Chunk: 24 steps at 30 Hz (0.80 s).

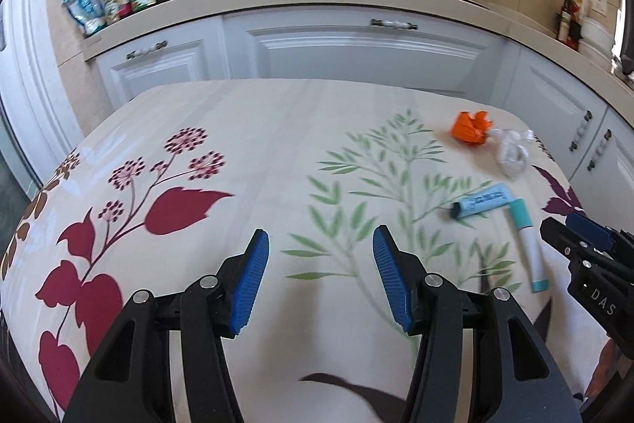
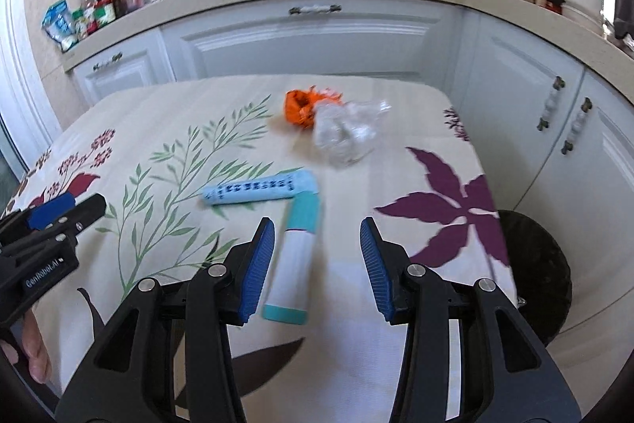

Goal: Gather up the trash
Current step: 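Grasp the teal-capped white tube with the right tool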

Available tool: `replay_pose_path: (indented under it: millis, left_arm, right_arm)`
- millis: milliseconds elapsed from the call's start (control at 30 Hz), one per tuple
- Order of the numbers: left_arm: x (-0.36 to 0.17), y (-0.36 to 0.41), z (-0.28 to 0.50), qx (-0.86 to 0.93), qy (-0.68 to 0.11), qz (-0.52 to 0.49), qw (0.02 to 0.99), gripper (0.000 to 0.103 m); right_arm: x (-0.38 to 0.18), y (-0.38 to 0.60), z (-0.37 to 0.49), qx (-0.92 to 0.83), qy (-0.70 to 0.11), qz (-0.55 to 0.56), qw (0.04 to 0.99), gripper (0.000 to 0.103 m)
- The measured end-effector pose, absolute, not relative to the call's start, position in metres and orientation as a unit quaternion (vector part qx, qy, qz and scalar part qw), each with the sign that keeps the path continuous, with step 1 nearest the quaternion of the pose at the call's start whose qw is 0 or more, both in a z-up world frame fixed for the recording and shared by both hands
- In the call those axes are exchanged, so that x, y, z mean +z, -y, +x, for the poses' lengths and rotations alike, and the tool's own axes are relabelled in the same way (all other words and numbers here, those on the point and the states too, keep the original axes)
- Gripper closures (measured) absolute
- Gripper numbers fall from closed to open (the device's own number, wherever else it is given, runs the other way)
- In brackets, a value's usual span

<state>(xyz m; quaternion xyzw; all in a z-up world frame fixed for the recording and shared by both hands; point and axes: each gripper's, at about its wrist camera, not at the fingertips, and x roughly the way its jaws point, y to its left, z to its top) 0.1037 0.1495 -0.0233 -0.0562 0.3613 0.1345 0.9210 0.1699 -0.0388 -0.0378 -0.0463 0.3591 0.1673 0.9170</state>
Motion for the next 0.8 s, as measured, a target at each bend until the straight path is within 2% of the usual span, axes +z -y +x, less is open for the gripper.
replay_pose_path:
  millis: [333, 400, 467, 533, 800]
  left_arm:
    - [-0.028, -0.163, 0.101, 0.141, -0.365, -0.068, 0.918, 0.049]
    - [-0.028, -0.160, 0.102, 0.136, -0.366, -0.068, 0.918, 0.049]
    - [-0.028, -0.157, 0.104, 0.131, -0.366, -0.068, 0.919, 0.049]
    - [-0.027, -0.154, 0.106, 0.125, -0.367, -0.067, 0.919, 0.049]
    - [-0.025, -0.127, 0.118, 0.096, -0.369, -0.056, 0.923, 0.049]
  right_arm:
    - [-0.053, 0.027, 0.178, 0.170, -0.409, -0.060, 0.895, 0.059]
    - [-0.056, 0.028, 0.179, 0.172, -0.416, -0.061, 0.891, 0.063]
    - [-0.056, 0.029, 0.178, 0.170, -0.416, -0.065, 0.891, 0.076]
    - [-0.056, 0.032, 0.179, 0.168, -0.415, -0.066, 0.892, 0.083]
    - [-0.052, 0.053, 0.181, 0.153, -0.406, -0.057, 0.899, 0.083]
